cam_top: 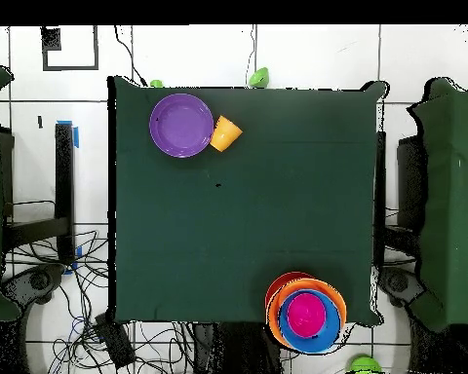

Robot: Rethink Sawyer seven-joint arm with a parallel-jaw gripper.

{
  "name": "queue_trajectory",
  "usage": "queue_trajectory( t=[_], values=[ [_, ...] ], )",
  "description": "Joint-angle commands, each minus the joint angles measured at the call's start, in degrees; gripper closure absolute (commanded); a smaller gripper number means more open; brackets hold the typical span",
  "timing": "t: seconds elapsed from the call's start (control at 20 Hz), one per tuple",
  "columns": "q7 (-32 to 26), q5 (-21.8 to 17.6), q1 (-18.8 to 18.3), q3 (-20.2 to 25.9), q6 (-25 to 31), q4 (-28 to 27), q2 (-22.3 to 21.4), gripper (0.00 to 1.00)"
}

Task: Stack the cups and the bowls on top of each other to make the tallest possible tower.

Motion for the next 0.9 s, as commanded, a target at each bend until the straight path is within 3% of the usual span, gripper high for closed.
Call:
queue_trajectory(
  t=[0.05, 0.35, 0.9],
  values=[
    [-15.45, 8.37, 7.22, 3.92, 3.79, 1.91, -3.78, 1.00],
    [-12.82, 12.86, 12.09, 1.82, 3.33, 3.24, -3.83, 1.00],
    [-6.73, 12.36, 15.62, -0.64, -0.31, 5.67, -1.92, 1.00]
  ],
)
